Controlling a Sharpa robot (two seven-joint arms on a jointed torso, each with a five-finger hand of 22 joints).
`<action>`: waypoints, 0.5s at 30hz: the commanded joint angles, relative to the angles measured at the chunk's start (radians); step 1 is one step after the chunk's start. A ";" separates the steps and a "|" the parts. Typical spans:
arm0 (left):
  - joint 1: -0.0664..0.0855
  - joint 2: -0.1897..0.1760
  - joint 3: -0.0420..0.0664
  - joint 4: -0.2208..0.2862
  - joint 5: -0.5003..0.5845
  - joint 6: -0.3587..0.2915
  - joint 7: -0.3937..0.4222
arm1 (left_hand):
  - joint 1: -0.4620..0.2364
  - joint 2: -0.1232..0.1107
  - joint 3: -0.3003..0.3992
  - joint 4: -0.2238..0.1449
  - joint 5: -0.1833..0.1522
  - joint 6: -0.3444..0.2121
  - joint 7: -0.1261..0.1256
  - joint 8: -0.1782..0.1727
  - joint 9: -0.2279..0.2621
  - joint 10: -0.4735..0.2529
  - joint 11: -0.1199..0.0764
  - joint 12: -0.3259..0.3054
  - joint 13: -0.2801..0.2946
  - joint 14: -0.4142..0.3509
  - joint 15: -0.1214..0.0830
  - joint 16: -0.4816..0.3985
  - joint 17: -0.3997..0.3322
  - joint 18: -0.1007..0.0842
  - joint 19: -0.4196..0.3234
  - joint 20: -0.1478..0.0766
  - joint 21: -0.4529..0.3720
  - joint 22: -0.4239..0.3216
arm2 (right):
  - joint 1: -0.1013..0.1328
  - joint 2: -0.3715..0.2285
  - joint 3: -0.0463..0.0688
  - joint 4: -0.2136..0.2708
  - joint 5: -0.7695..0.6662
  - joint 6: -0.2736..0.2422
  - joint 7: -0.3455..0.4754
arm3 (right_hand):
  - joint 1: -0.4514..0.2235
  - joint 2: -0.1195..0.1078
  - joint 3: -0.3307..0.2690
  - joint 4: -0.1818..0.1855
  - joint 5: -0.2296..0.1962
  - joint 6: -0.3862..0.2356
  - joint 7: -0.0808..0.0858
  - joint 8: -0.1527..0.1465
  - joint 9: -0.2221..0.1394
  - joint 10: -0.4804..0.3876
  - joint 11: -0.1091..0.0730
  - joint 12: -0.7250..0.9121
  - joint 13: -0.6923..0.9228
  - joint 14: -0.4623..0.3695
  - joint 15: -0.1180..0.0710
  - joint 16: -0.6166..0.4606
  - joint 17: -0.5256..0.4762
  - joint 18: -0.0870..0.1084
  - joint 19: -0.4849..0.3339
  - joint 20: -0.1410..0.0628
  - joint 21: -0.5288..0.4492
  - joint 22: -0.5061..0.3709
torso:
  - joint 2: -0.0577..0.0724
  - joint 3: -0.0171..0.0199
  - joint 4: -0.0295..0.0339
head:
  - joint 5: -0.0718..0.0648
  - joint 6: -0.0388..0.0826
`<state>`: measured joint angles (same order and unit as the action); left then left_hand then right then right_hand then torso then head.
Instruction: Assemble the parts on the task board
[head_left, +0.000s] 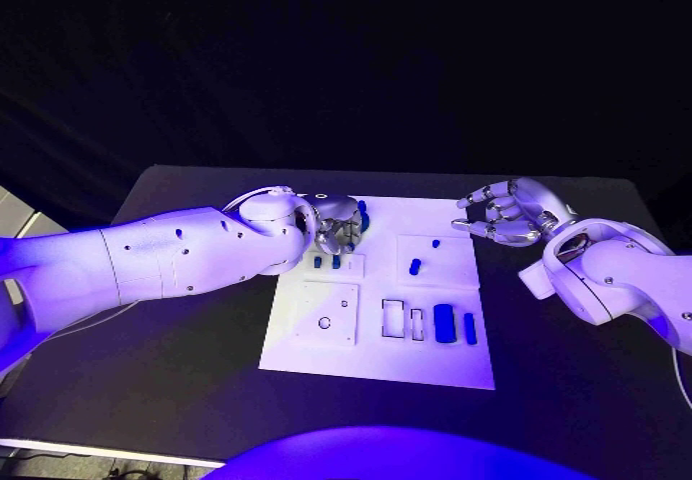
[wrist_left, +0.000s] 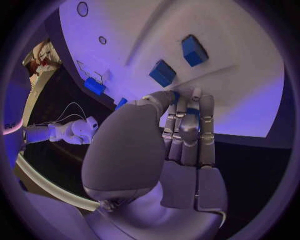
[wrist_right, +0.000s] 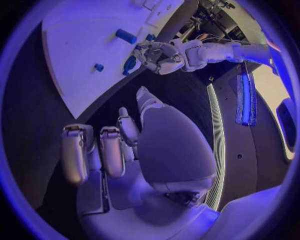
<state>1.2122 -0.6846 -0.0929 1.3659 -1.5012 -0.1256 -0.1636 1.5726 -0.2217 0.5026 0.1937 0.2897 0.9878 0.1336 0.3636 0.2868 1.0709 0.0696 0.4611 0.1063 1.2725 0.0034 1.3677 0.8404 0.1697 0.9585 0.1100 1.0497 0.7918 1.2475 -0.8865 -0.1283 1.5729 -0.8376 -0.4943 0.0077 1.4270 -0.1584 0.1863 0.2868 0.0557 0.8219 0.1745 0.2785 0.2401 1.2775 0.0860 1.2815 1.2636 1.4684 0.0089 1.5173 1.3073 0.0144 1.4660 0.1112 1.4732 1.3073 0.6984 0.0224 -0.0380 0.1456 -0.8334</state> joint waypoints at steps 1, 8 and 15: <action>-0.003 0.003 -0.001 -0.004 0.006 -0.003 0.009 | 0.004 0.018 0.011 -0.017 -0.003 0.012 -0.001 0.003 0.009 0.014 -0.004 -0.007 0.007 0.015 -0.003 0.008 0.021 0.006 0.022 -0.001 0.022 0.025 | -0.001 0.001 0.000 0.002 -0.010 0.006 0.013 | 0.003 0.011 0.000 -0.006 0.004 0.004 -0.003 0.006 -0.001 -0.005 0.000 -0.004 0.000 0.074 0.000 -0.004 0.157 0.012 0.059 0.000 -0.003 0.196 | 0.000 0.0001 -0.0006 | 0.000 0.001; -0.003 0.005 -0.001 -0.014 0.010 -0.016 0.016 | -0.007 0.017 0.029 -0.037 -0.003 0.018 0.000 -0.004 0.016 0.026 -0.004 -0.023 0.010 0.036 -0.004 0.020 0.047 -0.001 0.044 -0.003 0.055 0.061 | -0.001 0.002 0.000 0.002 -0.010 0.006 0.014 | 0.004 0.011 0.000 -0.006 0.004 0.004 -0.004 0.006 -0.001 -0.003 0.000 -0.002 0.001 0.074 0.000 -0.004 0.157 0.012 0.060 -0.001 -0.003 0.197 | 0.000 -0.0001 -0.0002 | -0.001 0.002; -0.007 -0.011 0.009 0.014 0.080 -0.030 0.028 | -0.041 0.007 0.034 -0.038 -0.003 0.022 0.001 -0.011 0.023 0.034 -0.001 -0.046 0.011 0.037 -0.001 0.019 0.043 -0.001 0.041 0.000 0.059 0.065 | -0.001 0.002 0.000 0.001 -0.010 0.006 0.015 | 0.004 0.011 0.000 -0.006 0.004 0.004 -0.004 0.006 -0.001 -0.003 0.000 -0.002 0.001 0.074 0.000 -0.004 0.157 0.012 0.060 -0.001 -0.003 0.197 | 0.000 -0.0015 0.0010 | -0.001 0.007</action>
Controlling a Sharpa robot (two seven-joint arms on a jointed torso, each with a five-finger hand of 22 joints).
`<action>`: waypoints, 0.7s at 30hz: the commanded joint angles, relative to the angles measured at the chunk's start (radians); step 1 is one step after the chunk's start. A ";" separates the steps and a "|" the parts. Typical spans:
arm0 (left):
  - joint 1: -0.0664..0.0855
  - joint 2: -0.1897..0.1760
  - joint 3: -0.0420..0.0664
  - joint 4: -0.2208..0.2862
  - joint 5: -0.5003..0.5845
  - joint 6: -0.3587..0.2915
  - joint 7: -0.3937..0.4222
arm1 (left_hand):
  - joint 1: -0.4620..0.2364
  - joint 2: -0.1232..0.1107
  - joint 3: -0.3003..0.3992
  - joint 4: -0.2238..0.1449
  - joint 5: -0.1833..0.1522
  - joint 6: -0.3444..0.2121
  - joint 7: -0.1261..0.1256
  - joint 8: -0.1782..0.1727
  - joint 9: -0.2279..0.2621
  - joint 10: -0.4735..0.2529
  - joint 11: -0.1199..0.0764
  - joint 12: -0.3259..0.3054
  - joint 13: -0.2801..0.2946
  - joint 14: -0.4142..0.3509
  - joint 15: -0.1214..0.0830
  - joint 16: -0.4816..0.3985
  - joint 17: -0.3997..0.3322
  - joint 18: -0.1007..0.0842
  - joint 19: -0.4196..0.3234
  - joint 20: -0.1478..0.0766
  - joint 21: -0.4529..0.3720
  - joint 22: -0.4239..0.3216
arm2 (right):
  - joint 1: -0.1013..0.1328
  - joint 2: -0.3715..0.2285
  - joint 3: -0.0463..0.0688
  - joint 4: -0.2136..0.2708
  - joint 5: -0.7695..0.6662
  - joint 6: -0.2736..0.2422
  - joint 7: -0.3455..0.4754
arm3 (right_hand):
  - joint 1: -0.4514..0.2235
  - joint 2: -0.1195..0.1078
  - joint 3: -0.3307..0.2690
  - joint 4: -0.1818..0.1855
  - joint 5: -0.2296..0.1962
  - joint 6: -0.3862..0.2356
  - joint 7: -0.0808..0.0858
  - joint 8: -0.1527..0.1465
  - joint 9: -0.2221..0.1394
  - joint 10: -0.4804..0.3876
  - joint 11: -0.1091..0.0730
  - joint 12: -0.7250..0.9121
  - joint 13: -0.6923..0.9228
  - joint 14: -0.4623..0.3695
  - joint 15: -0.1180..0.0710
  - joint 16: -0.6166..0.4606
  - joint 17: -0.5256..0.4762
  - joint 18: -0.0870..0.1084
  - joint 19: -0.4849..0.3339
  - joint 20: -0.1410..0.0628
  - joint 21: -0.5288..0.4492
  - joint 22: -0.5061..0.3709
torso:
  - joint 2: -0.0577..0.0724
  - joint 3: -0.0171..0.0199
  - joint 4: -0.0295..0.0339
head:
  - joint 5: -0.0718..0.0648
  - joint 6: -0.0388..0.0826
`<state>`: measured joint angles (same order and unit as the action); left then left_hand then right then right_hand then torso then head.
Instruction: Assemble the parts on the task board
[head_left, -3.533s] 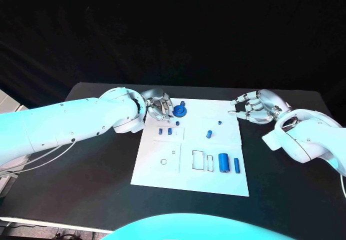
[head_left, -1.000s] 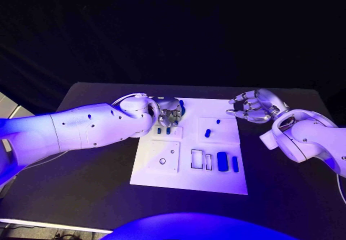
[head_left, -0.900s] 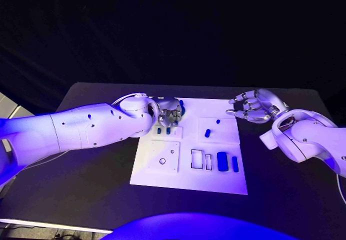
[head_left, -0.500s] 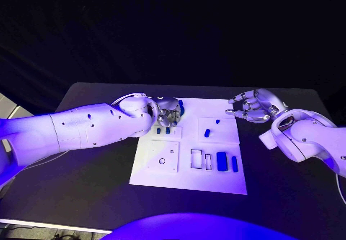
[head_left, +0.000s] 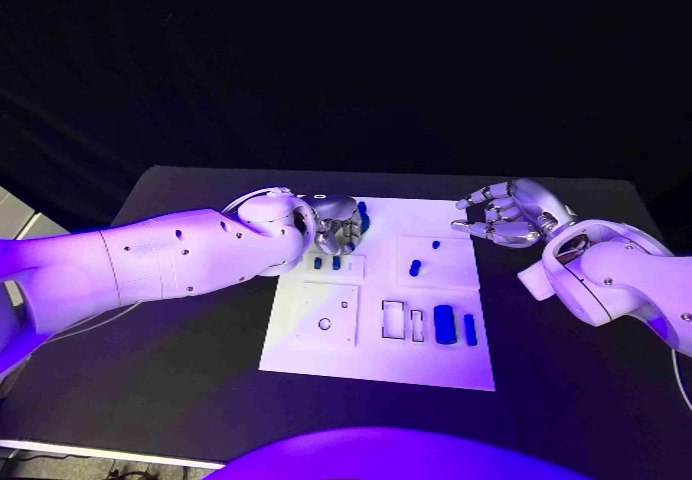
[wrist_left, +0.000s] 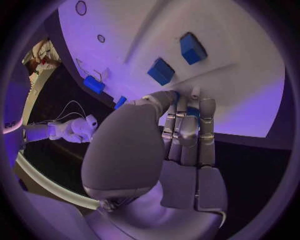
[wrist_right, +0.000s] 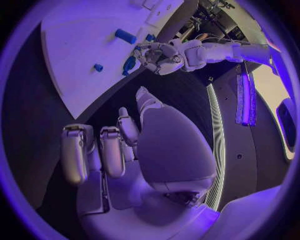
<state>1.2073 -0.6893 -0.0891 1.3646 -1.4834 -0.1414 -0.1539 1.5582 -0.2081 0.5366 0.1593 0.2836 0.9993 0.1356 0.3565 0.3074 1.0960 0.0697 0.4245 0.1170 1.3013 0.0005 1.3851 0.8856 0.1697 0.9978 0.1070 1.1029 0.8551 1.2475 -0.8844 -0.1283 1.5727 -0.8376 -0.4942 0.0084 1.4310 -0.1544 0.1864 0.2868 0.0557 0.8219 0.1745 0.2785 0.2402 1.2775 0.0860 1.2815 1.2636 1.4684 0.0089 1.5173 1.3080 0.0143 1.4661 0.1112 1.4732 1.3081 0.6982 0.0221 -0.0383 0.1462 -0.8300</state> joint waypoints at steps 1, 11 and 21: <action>-0.003 -0.012 0.009 0.022 0.076 -0.013 0.019 | -0.034 -0.008 0.000 -0.003 0.003 0.013 -0.002 -0.005 0.005 0.011 -0.001 -0.013 0.001 0.009 0.002 0.003 0.000 -0.002 0.003 0.004 0.006 0.003 | -0.001 0.000 0.000 0.001 -0.010 0.006 0.014 | 0.000 0.007 0.000 -0.006 0.004 0.004 -0.004 0.006 -0.001 -0.003 0.000 -0.002 0.001 0.074 0.000 -0.004 0.157 0.012 0.060 -0.001 -0.003 0.196 | 0.000 -0.0011 0.0018 | -0.002 0.002; 0.006 -0.081 0.051 0.098 0.144 0.020 0.017 | -0.058 -0.015 0.001 -0.002 0.003 0.018 -0.005 -0.007 0.012 0.020 -0.002 -0.032 0.001 0.008 0.002 0.002 -0.006 0.000 -0.004 0.005 -0.001 -0.004 | -0.001 -0.001 0.000 0.000 -0.010 0.006 0.013 | 0.000 0.008 0.000 -0.006 0.004 0.005 -0.004 0.007 -0.002 -0.004 0.000 -0.003 0.000 0.074 -0.001 -0.005 0.155 0.012 0.060 -0.001 -0.003 0.196 | -0.002 0.0012 0.0009 | -0.001 0.004; 0.018 -0.133 0.061 0.109 0.147 0.056 0.013 | -0.064 -0.018 0.002 -0.002 0.003 0.018 -0.006 -0.009 0.015 0.023 -0.003 -0.039 0.001 0.006 0.001 0.001 -0.007 0.000 -0.004 0.005 -0.002 -0.003 | -0.001 0.000 0.000 -0.001 -0.010 0.005 0.012 | 0.000 0.008 0.000 -0.006 0.004 0.005 -0.004 0.007 -0.002 -0.003 0.000 -0.003 0.000 0.074 -0.001 -0.005 0.156 0.012 0.059 -0.001 -0.004 0.195 | 0.001 0.0009 0.0009 | -0.001 0.001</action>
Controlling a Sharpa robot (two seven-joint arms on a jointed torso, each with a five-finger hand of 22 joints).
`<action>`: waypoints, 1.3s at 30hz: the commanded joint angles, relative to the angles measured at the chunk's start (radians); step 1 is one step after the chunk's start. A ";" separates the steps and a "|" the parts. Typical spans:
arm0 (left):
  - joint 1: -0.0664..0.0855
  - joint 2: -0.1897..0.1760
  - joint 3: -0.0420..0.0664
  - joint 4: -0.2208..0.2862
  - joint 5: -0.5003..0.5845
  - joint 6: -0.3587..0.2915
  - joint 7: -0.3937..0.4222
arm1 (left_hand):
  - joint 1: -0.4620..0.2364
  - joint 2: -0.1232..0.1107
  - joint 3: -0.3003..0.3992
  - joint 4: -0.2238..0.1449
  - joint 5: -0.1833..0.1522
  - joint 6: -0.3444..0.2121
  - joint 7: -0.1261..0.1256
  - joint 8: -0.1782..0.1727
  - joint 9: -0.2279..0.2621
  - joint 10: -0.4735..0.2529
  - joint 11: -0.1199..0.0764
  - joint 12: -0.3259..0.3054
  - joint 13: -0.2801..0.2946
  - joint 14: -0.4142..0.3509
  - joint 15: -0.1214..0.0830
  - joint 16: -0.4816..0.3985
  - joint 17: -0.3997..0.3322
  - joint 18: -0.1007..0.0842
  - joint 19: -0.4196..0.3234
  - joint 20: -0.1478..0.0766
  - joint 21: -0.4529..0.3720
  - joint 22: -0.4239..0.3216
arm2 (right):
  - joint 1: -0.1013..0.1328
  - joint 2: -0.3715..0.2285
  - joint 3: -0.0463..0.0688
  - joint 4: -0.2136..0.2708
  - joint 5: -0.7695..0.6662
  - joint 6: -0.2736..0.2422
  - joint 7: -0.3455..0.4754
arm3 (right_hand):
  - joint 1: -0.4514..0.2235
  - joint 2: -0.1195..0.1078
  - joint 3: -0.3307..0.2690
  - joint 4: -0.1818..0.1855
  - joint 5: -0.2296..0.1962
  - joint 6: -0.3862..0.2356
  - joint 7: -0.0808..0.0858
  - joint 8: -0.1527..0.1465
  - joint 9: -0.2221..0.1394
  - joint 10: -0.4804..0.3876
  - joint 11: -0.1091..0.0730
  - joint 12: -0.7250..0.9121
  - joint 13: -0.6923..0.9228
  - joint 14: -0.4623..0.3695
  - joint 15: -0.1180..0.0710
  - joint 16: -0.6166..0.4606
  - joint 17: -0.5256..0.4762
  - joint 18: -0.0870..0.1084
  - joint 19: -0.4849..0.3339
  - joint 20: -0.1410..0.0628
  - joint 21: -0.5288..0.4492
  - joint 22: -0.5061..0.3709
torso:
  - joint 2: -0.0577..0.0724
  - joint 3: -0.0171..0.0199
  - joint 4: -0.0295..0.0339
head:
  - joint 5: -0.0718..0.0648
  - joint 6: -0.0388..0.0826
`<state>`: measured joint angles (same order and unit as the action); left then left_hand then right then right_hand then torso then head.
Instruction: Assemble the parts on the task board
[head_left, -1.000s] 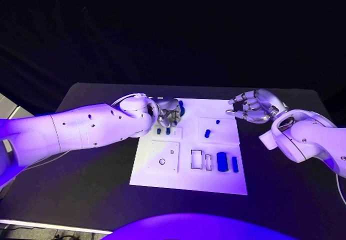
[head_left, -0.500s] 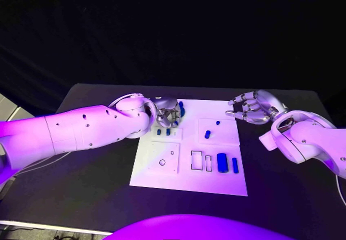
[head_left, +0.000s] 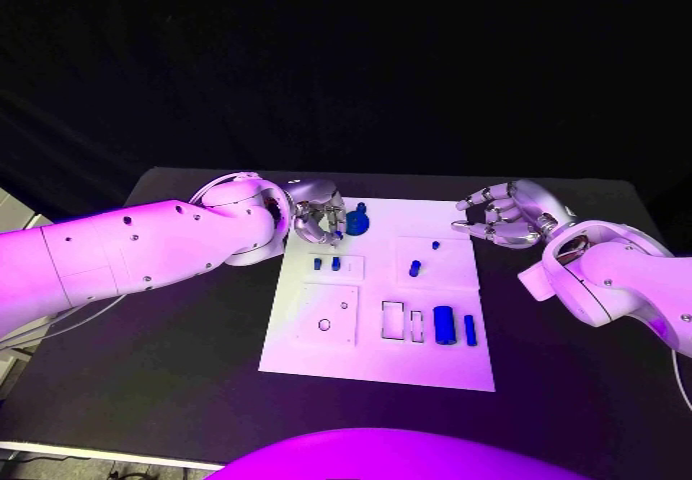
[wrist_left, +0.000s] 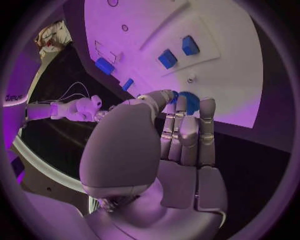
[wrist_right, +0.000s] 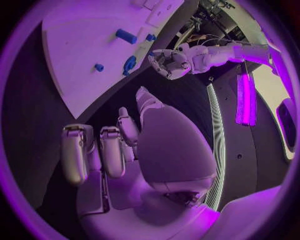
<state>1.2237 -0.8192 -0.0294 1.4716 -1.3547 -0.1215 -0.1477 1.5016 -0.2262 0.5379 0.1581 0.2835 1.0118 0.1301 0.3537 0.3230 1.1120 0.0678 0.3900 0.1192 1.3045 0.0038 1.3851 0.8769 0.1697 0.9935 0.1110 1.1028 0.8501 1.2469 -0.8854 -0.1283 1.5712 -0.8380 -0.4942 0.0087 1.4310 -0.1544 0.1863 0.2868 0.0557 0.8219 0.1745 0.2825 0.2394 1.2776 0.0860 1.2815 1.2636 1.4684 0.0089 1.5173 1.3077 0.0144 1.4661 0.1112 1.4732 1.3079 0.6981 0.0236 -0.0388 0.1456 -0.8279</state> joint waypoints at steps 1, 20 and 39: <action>0.002 -0.006 0.001 0.000 0.017 0.039 0.006 | -0.008 0.000 0.002 -0.002 0.003 0.006 -0.001 -0.006 0.000 0.008 -0.001 -0.005 -0.001 0.003 -0.002 0.001 0.001 -0.001 0.001 0.001 -0.002 0.003 | -0.001 0.001 0.000 0.000 -0.009 0.005 0.012 | 0.000 0.008 0.000 -0.006 0.004 0.005 -0.004 0.003 -0.001 -0.003 0.000 -0.003 0.000 0.074 -0.001 -0.005 0.156 0.012 0.059 -0.001 -0.004 0.195 | 0.001 -0.0005 0.0016 | 0.000 -0.002; -0.001 0.001 -0.005 -0.046 -0.019 0.042 0.025 | -0.011 -0.004 0.004 -0.005 0.003 0.001 0.000 -0.012 0.002 0.008 0.000 -0.016 -0.002 0.004 -0.002 0.002 0.004 -0.001 0.002 0.001 -0.002 0.004 | -0.002 0.012 0.000 -0.003 -0.010 0.007 0.012 | 0.000 0.008 0.000 -0.006 0.004 0.005 -0.004 0.003 -0.001 -0.003 0.000 -0.003 0.000 0.074 -0.001 -0.005 0.156 0.012 0.059 -0.001 -0.004 0.195 | 0.002 -0.0010 -0.0005 | 0.006 -0.007; -0.007 0.030 -0.009 -0.077 -0.020 0.063 0.038 | -0.012 -0.002 0.007 -0.006 0.002 0.000 0.001 -0.014 0.003 0.009 0.001 -0.020 -0.002 0.003 -0.001 0.002 0.003 0.000 -0.002 0.001 -0.005 0.000 | -0.002 0.015 0.000 -0.003 -0.012 0.007 0.011 | -0.001 0.008 -0.001 -0.005 0.004 0.005 -0.004 0.003 -0.002 -0.003 0.000 -0.003 0.000 0.074 -0.001 -0.005 0.156 0.012 0.060 -0.001 -0.004 0.196 | 0.000 -0.0003 0.0009 | 0.004 -0.010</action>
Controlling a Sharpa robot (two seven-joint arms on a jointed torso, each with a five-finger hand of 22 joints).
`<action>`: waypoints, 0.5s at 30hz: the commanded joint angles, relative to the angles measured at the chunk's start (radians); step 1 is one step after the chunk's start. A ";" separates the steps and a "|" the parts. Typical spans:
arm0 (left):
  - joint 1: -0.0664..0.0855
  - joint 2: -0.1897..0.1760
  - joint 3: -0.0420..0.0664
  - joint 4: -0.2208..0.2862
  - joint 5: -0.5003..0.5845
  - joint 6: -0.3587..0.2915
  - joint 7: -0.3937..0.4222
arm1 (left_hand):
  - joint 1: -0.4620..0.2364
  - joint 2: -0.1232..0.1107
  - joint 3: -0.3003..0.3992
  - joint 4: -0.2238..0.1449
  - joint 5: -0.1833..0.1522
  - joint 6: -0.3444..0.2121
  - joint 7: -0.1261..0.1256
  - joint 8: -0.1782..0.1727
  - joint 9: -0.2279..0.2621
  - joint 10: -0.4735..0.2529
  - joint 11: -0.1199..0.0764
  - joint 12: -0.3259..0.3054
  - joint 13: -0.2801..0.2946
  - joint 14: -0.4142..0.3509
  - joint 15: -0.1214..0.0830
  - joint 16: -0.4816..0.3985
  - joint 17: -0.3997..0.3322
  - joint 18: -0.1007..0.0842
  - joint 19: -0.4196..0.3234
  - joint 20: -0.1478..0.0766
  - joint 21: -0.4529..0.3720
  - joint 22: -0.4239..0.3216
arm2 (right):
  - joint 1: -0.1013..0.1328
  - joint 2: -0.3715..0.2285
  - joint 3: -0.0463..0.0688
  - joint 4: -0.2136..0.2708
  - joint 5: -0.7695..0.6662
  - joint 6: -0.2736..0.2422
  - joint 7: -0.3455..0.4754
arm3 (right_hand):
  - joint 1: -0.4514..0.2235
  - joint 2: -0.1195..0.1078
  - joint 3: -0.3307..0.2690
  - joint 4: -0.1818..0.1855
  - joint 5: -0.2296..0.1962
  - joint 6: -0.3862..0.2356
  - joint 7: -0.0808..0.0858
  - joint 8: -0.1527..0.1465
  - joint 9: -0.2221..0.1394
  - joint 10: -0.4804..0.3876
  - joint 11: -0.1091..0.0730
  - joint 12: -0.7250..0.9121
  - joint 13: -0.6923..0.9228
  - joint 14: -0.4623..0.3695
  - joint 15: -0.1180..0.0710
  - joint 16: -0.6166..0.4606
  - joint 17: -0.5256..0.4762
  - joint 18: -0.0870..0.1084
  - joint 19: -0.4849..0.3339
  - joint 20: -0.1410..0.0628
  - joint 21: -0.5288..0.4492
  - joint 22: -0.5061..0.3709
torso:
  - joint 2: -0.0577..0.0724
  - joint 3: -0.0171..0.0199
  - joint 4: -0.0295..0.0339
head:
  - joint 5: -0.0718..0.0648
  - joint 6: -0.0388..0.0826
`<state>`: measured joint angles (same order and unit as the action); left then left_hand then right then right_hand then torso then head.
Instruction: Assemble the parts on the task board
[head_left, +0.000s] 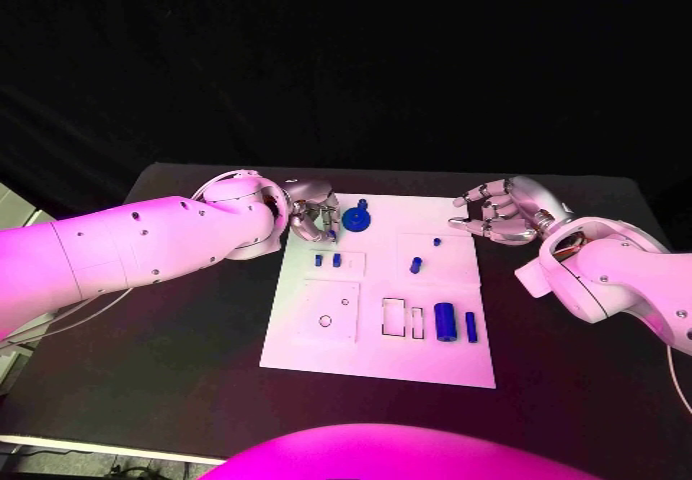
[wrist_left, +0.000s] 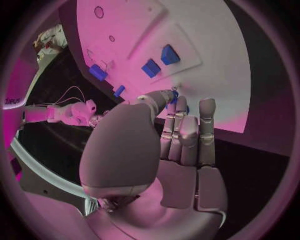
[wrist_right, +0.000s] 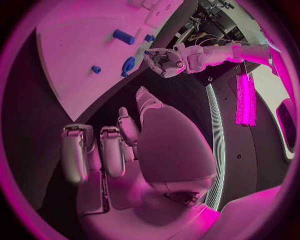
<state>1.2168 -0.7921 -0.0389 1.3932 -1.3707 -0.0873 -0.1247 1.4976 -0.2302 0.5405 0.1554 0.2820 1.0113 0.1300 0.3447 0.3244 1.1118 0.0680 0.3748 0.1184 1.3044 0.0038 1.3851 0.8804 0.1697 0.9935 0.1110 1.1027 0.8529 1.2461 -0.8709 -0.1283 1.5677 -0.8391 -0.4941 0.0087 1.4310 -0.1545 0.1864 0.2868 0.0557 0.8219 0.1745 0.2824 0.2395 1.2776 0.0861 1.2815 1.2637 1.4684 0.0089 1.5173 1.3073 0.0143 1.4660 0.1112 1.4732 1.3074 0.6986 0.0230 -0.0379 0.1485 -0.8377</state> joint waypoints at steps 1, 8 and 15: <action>0.000 0.004 0.000 0.001 -0.004 0.033 0.015 | -0.008 0.002 0.005 -0.004 0.004 0.001 0.001 -0.005 0.002 0.010 0.001 -0.005 -0.001 0.002 -0.001 0.001 -0.004 0.000 -0.003 0.001 -0.006 -0.004 | -0.001 0.000 0.000 0.001 -0.010 0.007 0.011 | -0.001 0.008 -0.001 -0.005 0.004 0.005 -0.004 0.004 -0.002 -0.003 0.000 -0.003 0.000 0.074 -0.001 -0.005 0.156 0.012 0.060 -0.001 -0.004 0.196 | -0.001 0.0001 -0.0006 | 0.002 0.000; -0.001 0.006 -0.003 0.004 -0.007 0.054 0.013 | -0.007 0.000 0.006 -0.009 -0.002 -0.002 0.002 -0.009 0.003 0.010 0.002 -0.012 -0.001 -0.004 0.000 -0.001 -0.013 0.002 -0.012 0.001 -0.012 -0.012 | -0.001 -0.001 0.000 0.001 -0.011 0.007 0.011 | -0.001 0.008 -0.001 -0.005 0.004 0.005 -0.004 0.004 -0.002 -0.003 0.000 -0.003 0.000 0.074 -0.001 -0.005 0.156 0.012 0.060 -0.001 -0.004 0.196 | -0.001 0.0002 -0.0001 | 0.002 0.001; -0.001 0.011 -0.005 -0.001 -0.009 0.055 0.003 | -0.008 0.001 0.007 -0.009 -0.004 -0.003 0.003 -0.010 0.004 0.010 0.002 -0.014 0.000 -0.004 0.000 -0.001 -0.012 0.002 -0.012 0.002 -0.013 -0.013 | -0.001 -0.002 0.000 0.001 -0.011 0.007 0.012 | -0.001 0.008 -0.001 -0.005 0.004 0.005 -0.004 0.004 -0.002 -0.003 0.000 -0.003 0.000 0.074 -0.001 -0.005 0.156 0.012 0.060 -0.001 -0.004 0.196 | 0.000 -0.0005 -0.0001 | 0.001 0.000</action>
<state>1.2165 -0.7835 -0.0437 1.3918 -1.3740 -0.0530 -0.1229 1.4982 -0.2308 0.5462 0.1497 0.2820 1.0111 0.1299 0.3391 0.3265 1.1153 0.0716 0.3667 0.1184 1.3044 0.0038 1.3851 0.8683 0.1696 0.9860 0.1109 1.0955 0.8414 1.2460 -0.8728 -0.1283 1.5680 -0.8396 -0.4941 0.0087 1.4310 -0.1545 0.1864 0.2868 0.0557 0.8219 0.1745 0.2824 0.2395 1.2776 0.0860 1.2815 1.2636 1.4684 0.0089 1.5173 1.3080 0.0143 1.4660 0.1112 1.4733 1.3073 0.6979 0.0231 -0.0379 0.1497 -0.8375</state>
